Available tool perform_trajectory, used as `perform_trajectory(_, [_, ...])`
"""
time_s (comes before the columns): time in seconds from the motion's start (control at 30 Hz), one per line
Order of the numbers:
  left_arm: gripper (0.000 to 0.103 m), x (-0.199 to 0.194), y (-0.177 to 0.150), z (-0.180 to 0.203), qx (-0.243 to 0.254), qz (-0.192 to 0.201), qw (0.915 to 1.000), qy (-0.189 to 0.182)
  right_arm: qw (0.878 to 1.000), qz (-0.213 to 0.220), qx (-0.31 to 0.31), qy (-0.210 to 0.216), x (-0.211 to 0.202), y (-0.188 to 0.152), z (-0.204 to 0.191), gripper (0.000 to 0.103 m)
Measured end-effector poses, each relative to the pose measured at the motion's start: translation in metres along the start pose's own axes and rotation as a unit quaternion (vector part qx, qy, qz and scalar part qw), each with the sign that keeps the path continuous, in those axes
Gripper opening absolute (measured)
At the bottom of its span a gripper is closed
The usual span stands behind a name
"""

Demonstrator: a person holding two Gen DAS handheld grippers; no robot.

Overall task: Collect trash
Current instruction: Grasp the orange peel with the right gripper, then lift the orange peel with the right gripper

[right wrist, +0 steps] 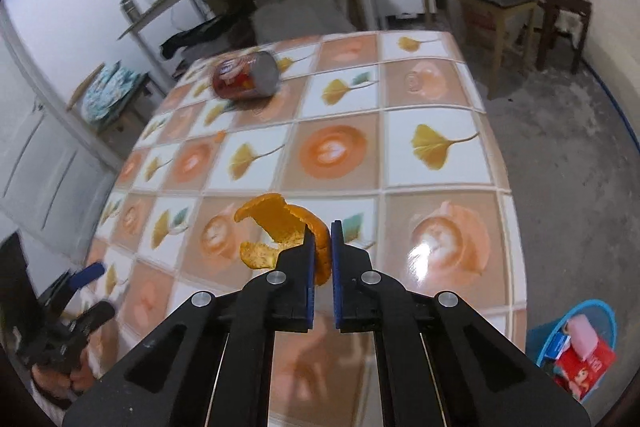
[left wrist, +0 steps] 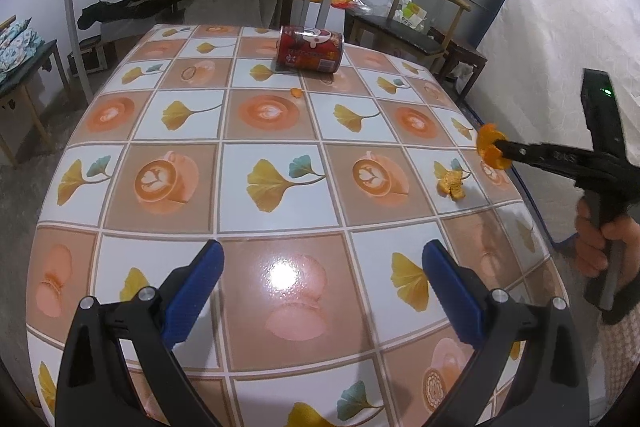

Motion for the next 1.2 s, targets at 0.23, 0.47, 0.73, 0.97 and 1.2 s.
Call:
perform_trajectory(0.23, [0.097, -0.012, -0.008, -0.011, -0.026, 0.006, 0.9992, -0.030, 0.987, -0.108, -0.102, 0.060, 0.024, -0.051, -0.059, 0.007])
perform_trajectory(0.47, [0.096, -0.010, -0.015, -0.007, -0.047, -0.004, 0.9963, -0.072, 0.981, -0.121, -0.138, 0.063, 0.035, -0.073, -0.078, 0.040])
perform_trajectory(0.73, [0.081, 0.000, -0.015, 0.010, -0.043, -0.013, 0.9929, -0.110, 0.994, -0.056, -0.067, 0.070, 0.008, -0.037, -0.044, 0.050])
perform_trajectory(0.97, [0.062, 0.006, -0.018, 0.023, -0.035, -0.028, 0.9914, -0.123, 0.999, -0.043, 0.010, -0.002, 0.040, -0.006, -0.004, 0.034])
perform_trajectory(1.2, [0.050, 0.007, -0.023, 0.035, -0.010, -0.037, 0.9912, -0.127, 0.997, -0.049, -0.042, -0.045, 0.063, -0.012, -0.011, 0.021])
Point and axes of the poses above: each gripper's, at about its wrist camera, not at the fingertips, and x roughly the way its jaws point, z to its right, y to its top, the point moved 2 cm from there along x, roughly the way its jaws point, and after that the axes turned 6 degrees about x, right-handed, at the moved point
